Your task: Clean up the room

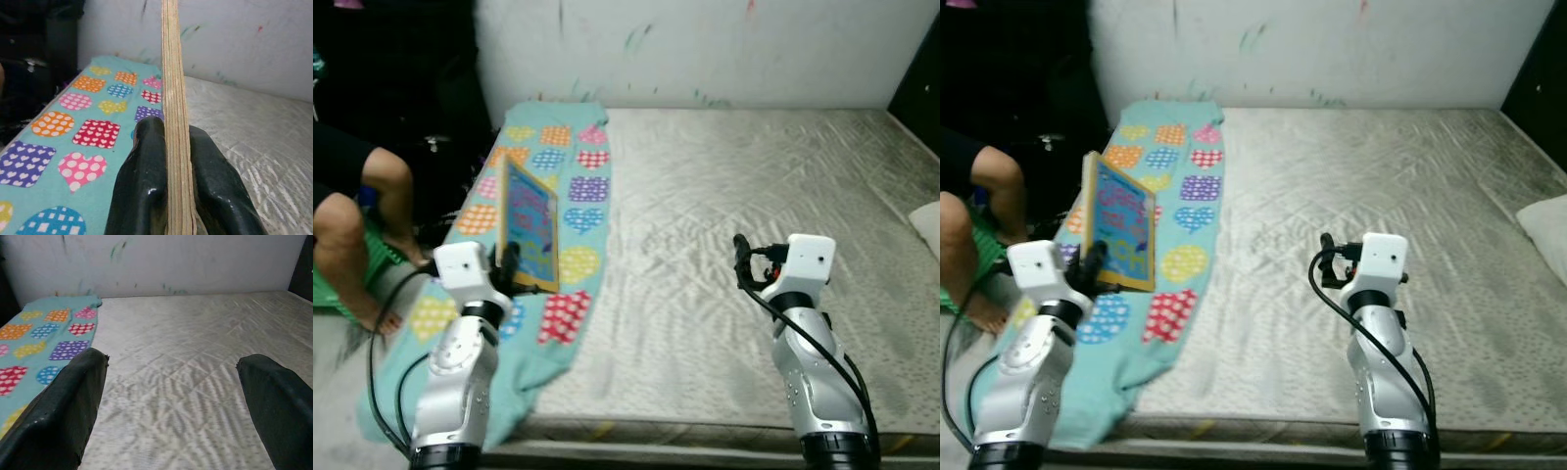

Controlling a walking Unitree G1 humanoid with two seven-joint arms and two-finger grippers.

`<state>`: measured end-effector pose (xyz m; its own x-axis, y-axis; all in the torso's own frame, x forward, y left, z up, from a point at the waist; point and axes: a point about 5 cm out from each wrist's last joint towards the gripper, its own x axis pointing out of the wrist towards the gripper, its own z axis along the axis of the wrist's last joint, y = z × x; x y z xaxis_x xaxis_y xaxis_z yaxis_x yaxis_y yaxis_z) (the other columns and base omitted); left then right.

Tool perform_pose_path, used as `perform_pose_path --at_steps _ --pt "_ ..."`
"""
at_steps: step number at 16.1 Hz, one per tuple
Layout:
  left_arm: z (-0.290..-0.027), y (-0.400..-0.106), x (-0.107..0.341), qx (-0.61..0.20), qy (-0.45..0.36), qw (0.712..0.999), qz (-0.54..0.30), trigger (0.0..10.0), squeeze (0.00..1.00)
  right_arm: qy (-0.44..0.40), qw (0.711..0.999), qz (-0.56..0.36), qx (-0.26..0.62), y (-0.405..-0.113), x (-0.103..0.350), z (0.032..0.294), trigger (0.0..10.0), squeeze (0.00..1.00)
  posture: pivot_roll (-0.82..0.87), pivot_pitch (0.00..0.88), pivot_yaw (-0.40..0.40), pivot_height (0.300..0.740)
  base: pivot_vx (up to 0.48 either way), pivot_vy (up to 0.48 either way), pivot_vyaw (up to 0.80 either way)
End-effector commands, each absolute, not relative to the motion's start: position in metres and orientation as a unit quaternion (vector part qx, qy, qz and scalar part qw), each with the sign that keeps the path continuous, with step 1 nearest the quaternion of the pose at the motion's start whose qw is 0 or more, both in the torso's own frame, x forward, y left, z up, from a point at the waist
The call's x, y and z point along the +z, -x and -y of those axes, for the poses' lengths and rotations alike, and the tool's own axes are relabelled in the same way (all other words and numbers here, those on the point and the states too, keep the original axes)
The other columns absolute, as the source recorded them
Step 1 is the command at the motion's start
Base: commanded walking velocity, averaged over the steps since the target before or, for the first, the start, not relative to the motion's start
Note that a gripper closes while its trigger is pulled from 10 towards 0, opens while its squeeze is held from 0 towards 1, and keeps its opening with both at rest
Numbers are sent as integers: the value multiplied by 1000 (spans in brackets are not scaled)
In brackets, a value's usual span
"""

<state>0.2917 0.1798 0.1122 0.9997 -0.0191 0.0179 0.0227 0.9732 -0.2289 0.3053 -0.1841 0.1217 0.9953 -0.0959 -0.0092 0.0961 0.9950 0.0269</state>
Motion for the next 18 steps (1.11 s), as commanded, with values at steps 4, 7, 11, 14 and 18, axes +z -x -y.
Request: perform_pose_path --at_steps 4,7,11,14,18 --pt "-172 -294 120 -27 117 992 24 10000 0 -12 998 1 -54 -305 124 189 10000 0 -85 0 41 740 0 -286 0" --pt "-172 -294 119 -26 118 992 24 10000 0 -15 998 -1 -54 -305 124 190 10000 0 -84 0 39 740 0 -281 0" --pt "-171 -294 119 -27 118 992 23 10000 0 -15 998 0 -53 -306 124 190 10000 0 -86 0 38 740 0 -281 0" --pt "-171 -294 119 -27 119 992 23 10000 0 -14 999 0 -52 -306 124 190 10000 0 -86 0 37 740 0 -281 0" --pt "-171 -294 119 -26 119 992 23 10000 0 -11 999 1 -51 -306 125 190 10000 0 -86 0 37 740 0 -283 0"
